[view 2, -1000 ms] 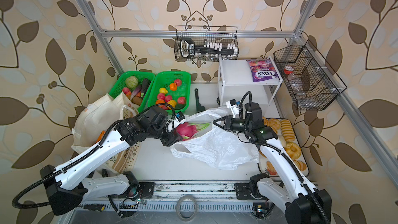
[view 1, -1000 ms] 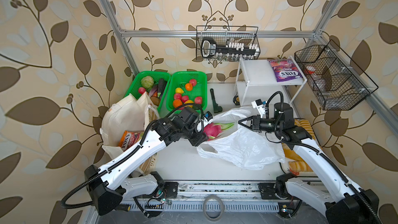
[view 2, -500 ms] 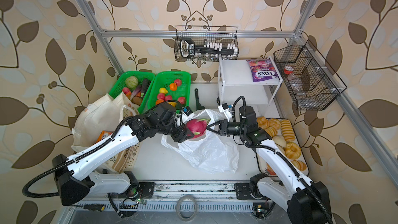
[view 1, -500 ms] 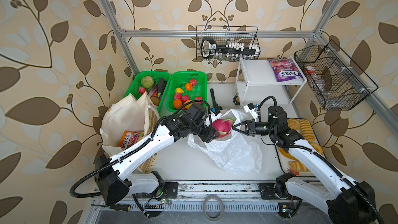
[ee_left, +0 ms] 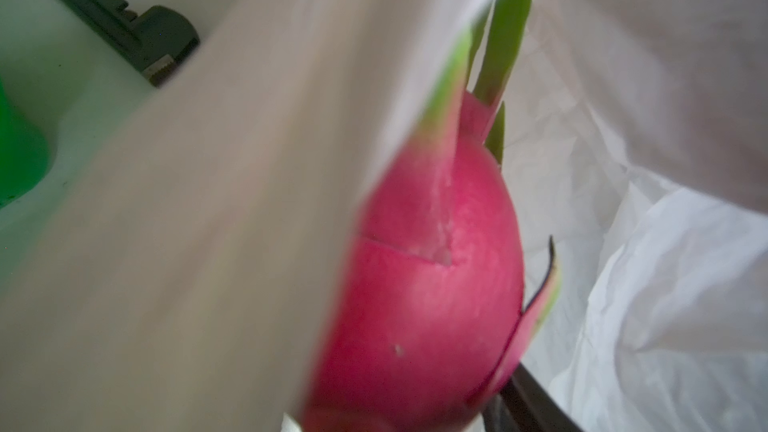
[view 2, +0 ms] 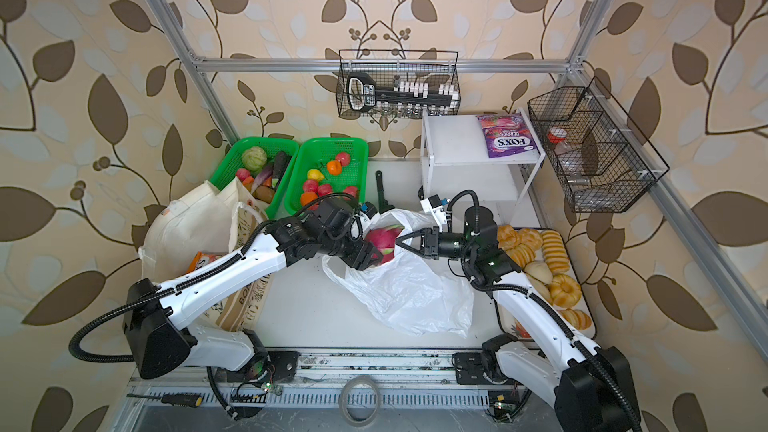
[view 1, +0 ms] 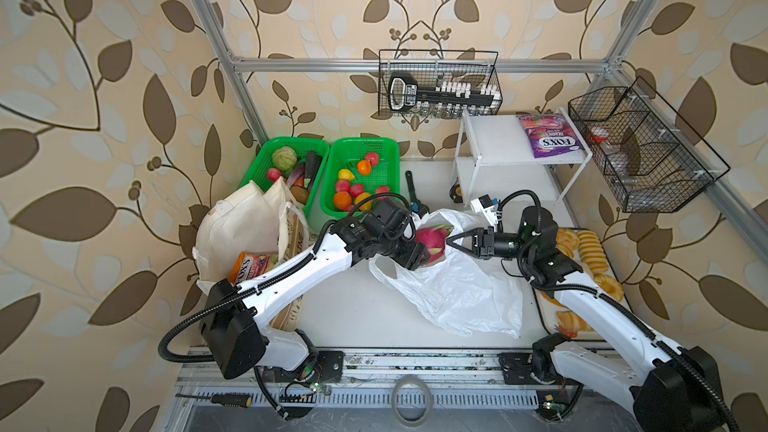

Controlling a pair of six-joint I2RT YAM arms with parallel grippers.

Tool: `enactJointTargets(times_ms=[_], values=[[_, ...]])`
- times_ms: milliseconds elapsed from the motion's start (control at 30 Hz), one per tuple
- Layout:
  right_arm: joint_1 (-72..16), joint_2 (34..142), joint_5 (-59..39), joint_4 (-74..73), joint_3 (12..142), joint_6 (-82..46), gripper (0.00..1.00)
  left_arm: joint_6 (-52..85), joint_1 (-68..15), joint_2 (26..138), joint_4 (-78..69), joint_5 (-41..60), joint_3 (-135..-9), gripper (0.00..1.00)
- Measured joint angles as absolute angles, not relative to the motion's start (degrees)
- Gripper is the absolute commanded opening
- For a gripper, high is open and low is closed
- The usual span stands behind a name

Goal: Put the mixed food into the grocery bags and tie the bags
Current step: 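Lower the dragon fruit into the white plastic bag with the left gripper, then open the left gripper to release the dragon fruit inside the bag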

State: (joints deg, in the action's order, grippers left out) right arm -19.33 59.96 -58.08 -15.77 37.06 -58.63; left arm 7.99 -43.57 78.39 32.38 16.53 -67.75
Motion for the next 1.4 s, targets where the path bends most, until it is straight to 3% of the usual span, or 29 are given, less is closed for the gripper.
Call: enactJointTargets(times_ms=[233, 567, 867, 967, 1200, 1400], values=[[-21.85, 62.83, -57.06, -23.99, 35.03, -62.04, 0.00, 11.18, -43.57, 76.79, 29.47, 17.06, -66.19, 0.73], [-27.75, 72.31, -54.72, -31.70, 35.18, -63.05, 0.00, 15.09, -43.57, 73.87, 32.47, 4.99, -62.50, 0.75], [-25.69, 75.07, -53.82, -36.73, 33.12, -63.51, 0.00, 16.71, -43.57, 69.28, 30.15, 6.26, -57.08, 0.90], [-23.59, 74.98, -54.02, -36.16, 30.65, -62.48, 0.00, 17.28, -43.57, 71.16, 29.30, 8.82, -56.97, 0.99], [-18.87, 74.67, -54.48, -30.50, 28.36, -57.65, 0.00, 17.52, -43.55, 71.13, 28.14, 11.40, -57.01, 0.99], [-17.32, 72.77, -51.35, -19.46, 28.40, -50.41, 0.00, 16.71, -43.57, 64.14, 27.53, 12.86, -57.01, 0.99]])
